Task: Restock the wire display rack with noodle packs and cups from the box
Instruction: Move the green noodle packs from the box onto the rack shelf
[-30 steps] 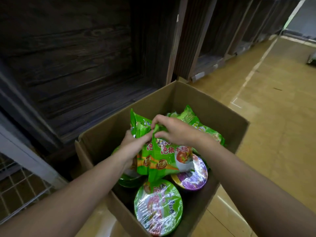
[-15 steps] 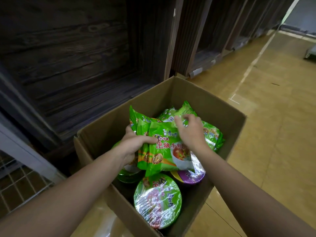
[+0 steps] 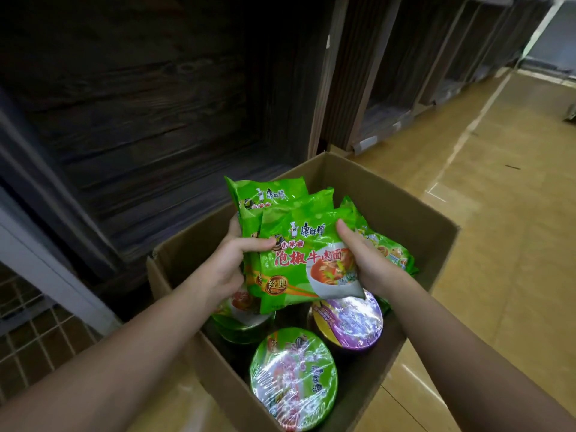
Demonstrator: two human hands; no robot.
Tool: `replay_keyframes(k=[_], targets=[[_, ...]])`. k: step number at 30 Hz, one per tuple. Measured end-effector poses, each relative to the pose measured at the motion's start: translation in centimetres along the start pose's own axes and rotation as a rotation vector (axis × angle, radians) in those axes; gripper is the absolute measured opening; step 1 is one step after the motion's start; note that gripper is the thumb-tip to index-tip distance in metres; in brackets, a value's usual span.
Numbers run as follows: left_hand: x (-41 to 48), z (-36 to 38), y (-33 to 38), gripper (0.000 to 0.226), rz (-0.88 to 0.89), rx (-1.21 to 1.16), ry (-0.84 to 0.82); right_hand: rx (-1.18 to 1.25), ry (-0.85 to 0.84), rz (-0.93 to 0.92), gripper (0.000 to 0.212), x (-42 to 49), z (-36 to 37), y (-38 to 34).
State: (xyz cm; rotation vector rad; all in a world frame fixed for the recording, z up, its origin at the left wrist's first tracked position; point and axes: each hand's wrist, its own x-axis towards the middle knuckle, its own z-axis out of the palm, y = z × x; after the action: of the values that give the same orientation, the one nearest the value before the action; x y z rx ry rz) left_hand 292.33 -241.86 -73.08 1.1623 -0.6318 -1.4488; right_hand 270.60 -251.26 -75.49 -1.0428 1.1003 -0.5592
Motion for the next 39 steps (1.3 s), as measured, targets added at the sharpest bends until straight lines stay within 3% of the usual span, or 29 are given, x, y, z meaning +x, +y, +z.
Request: replay_keyframes(k=[5,8,11,15,20,31,39], targets=[[-1.0,0.9,1.5,0.076,0.04,0.097,-0.062,0.119,-0.011,-0.022,0.15,-0.7,0.3,-0.7],[-2.0,2.0,2.6,0.066,0.116,0.273,0.074,0.155,-0.033,-0.015,0.152,-0.9,1.5,-1.6],[-3.7,2.9,4.0,0.06,0.197,0.484,0.237,0.17,-0.066,-0.091,0.132,-1.8,3.0,-2.9],[-7.0,3.4,6.4,0.03,0.367,0.379,0.322,0.11,-0.121,-0.279,0.099,-4.0,6.3,-5.3],[-11.9,3.2,9.2,0.026,0.48,0.36,0.418,0.011,-0.247,-0.437,0.056,-7.3,9.9,-8.7],[-26.4,0.8,16.0,0.02,0.664,0.322,0.63,0.015,-0.581,-0.664,0.06,-15.3,21.4,-14.4],[-35.6,-3.3,16.2,0.021,0.661,0.297,0.842,-0.074,-0.762,-0.716,0.043,-20.5,29.7,-13.6]])
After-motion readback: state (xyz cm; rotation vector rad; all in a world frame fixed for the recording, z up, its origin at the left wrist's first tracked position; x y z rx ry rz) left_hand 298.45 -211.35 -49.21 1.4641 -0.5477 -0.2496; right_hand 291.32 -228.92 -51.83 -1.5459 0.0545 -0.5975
